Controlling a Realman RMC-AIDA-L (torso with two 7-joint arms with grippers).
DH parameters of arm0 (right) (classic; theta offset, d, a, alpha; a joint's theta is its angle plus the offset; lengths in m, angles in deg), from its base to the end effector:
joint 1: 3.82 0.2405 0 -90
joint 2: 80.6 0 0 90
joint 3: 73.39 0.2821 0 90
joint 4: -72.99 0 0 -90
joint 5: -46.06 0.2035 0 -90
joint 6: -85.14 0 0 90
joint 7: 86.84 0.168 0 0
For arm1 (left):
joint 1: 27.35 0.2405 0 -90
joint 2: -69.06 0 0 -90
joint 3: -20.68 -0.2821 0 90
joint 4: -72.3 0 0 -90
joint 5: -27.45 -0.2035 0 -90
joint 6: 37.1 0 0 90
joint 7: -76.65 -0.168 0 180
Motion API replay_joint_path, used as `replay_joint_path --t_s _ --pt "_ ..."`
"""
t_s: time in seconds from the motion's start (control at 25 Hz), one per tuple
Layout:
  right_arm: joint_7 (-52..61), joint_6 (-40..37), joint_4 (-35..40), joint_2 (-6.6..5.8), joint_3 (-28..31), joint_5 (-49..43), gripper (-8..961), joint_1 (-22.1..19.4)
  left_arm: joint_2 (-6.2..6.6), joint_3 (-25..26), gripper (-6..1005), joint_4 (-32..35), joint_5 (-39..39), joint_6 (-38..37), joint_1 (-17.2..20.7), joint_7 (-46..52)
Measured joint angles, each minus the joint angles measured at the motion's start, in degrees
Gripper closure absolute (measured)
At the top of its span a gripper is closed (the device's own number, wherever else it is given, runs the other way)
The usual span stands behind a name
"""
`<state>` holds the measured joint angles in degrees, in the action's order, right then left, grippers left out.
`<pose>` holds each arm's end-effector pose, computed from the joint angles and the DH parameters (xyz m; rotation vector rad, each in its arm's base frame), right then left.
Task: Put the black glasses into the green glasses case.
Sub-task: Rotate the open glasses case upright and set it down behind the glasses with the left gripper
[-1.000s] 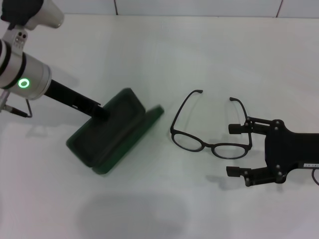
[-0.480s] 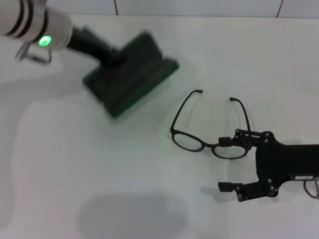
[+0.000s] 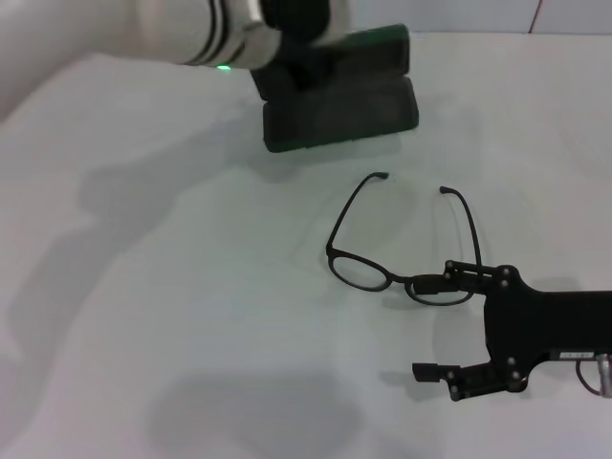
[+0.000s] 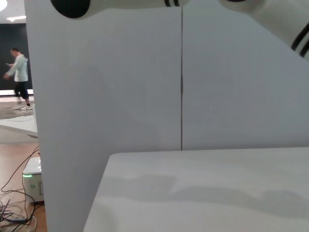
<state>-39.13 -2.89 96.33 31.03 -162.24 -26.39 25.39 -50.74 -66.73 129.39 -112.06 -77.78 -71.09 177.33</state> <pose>0.2532 0.2934 -0.0733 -2.9564 -0.0279 0.8421 -0.1488 0.4684 -0.0763 -2.4367 0.3276 0.2652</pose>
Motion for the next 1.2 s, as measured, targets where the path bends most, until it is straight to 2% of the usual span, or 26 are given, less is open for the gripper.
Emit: replay_joint_path --t_s 0.28,0.56,0.8,0.96,1.2 --pt "0.0 0.0 -0.1 0.31 0.0 0.0 83 -0.1 -0.10 -3.2 836 -0.5 1.4 2.5 -0.1 -1.4" --pt "0.0 0.4 0.1 0.43 0.1 0.1 87 0.0 -0.34 -10.2 840 -6.4 2.2 12.8 -0.6 -1.0" --pt "0.0 0.6 0.0 0.43 0.1 0.4 89 -0.1 -0.37 -10.5 842 -6.7 2.3 12.7 -0.1 -0.9" --pt "0.0 0.8 0.0 0.48 0.1 0.4 91 -0.1 -0.37 -11.2 843 -6.6 2.2 12.6 0.9 -0.9" --pt "0.0 0.9 -0.1 0.59 0.1 0.5 94 -0.1 -0.43 -13.0 850 -0.8 1.9 11.7 5.9 -0.1"
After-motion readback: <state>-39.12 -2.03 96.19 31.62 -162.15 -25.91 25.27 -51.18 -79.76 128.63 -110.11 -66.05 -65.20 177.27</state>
